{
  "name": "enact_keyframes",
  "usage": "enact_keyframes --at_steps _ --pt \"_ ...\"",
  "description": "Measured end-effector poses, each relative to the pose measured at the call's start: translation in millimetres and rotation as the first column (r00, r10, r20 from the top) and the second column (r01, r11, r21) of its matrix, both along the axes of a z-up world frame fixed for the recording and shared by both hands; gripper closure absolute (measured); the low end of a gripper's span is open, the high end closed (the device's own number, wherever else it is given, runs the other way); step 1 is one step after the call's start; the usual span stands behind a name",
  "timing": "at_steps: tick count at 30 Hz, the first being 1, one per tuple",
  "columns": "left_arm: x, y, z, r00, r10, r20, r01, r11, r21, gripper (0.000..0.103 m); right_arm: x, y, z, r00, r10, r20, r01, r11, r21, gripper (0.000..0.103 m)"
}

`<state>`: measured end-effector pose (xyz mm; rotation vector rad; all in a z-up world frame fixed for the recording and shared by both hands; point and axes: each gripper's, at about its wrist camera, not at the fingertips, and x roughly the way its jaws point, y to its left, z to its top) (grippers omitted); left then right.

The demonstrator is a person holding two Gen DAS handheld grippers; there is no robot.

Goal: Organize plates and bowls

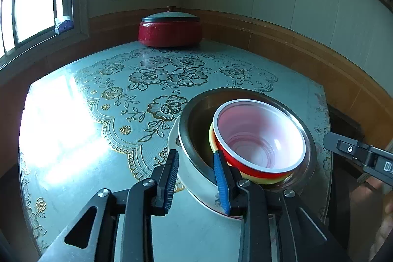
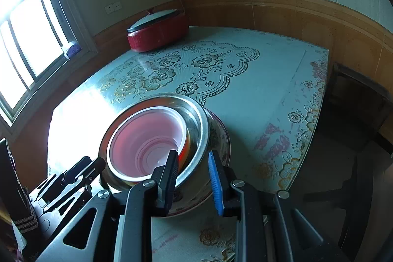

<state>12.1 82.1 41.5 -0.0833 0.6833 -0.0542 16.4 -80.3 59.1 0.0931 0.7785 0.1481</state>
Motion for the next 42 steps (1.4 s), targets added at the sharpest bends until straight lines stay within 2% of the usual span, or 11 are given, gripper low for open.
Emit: enact_keyframes --at_steps 10,22,25,32,35,36,37,42 --pt "-32.5 -2.1 5.4 0.998 -0.035 0.054 0.034 0.999 0.009 0.064 -31.0 11.8 -10.1 0.996 -0.060 0.073 0.065 0.996 -0.066 0.075" --pt "-52.1 -2.8 -2.4 0.998 -0.053 0.033 0.053 0.999 -0.002 0.048 -56.2 9.3 -20.9 0.982 -0.152 0.114 0.163 0.981 -0.101 0.075" --pt "-53.3 -4.3 -1.5 0.998 -0.058 0.034 0.058 0.998 0.007 0.047 -60.7 8.8 -21.6 0.980 -0.160 0.117 0.172 0.980 -0.103 0.075" --pt "-56.8 -4.2 2.3 0.997 -0.063 0.048 0.063 0.998 0.004 0.031 -65.7 12.3 -21.5 0.981 -0.155 0.116 0.168 0.979 -0.115 0.074" --pt "-58.1 -3.4 4.4 0.997 -0.060 0.050 0.060 0.998 -0.009 0.013 -66.6 13.8 -22.1 0.981 -0.155 0.115 0.170 0.978 -0.125 0.074" --pt "-58.4 -2.7 5.3 0.997 -0.059 0.051 0.060 0.998 -0.016 0.003 -66.6 14.2 -22.5 0.982 -0.154 0.112 0.168 0.978 -0.127 0.074" --pt "-59.1 -2.1 6.6 0.997 -0.058 0.057 0.059 0.998 -0.022 0.000 -66.7 14.6 -23.0 0.982 -0.153 0.109 0.167 0.978 -0.127 0.074" --pt "-59.9 -2.3 10.5 0.996 -0.059 0.072 0.060 0.998 -0.016 0.000 -65.8 16.4 -25.4 0.984 -0.152 0.093 0.164 0.977 -0.136 0.074"
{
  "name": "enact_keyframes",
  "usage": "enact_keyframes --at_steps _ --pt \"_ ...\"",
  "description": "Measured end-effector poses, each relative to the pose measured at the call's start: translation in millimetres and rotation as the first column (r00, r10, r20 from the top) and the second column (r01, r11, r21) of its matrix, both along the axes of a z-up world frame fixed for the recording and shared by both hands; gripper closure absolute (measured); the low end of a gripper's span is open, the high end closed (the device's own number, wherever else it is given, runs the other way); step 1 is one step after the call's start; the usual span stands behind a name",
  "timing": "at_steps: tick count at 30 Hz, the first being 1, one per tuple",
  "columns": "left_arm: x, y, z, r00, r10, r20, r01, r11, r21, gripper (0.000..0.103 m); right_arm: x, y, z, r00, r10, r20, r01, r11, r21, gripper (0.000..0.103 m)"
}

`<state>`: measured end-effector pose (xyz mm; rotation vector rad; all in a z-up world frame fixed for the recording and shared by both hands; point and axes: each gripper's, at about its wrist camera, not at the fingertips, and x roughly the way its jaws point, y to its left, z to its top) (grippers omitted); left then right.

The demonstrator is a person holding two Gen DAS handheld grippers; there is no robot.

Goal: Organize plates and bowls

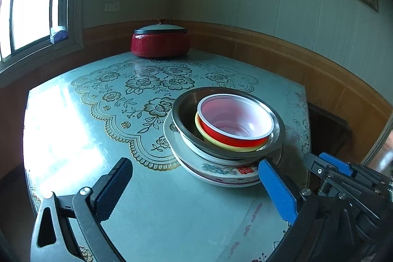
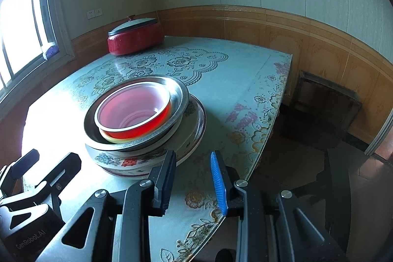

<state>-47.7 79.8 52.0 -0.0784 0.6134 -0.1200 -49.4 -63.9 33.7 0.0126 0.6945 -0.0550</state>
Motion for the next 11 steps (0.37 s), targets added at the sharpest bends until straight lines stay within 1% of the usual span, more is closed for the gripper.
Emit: enact_keyframes --at_steps 3,4,7,11 --pt "0.0 3.5 -0.7 1.000 -0.009 -0.001 0.009 0.999 -0.042 0.000 0.7 0.5 -1.4 1.000 -0.001 -0.005 0.001 1.000 -0.002 0.074" --pt "-0.3 3.7 -0.8 1.000 -0.011 0.005 0.011 0.999 -0.042 0.001 1.3 0.7 -1.9 1.000 -0.001 -0.009 0.001 1.000 -0.003 0.074" --pt "-0.9 3.4 -0.7 1.000 -0.007 0.013 0.007 0.999 -0.037 0.006 3.3 1.7 -3.9 1.000 0.003 -0.018 -0.003 1.000 -0.006 0.074" --pt "-1.5 2.1 2.7 1.000 -0.012 0.018 0.012 1.000 -0.026 0.005 4.4 3.2 -4.5 1.000 0.006 -0.021 -0.006 1.000 -0.009 0.074"
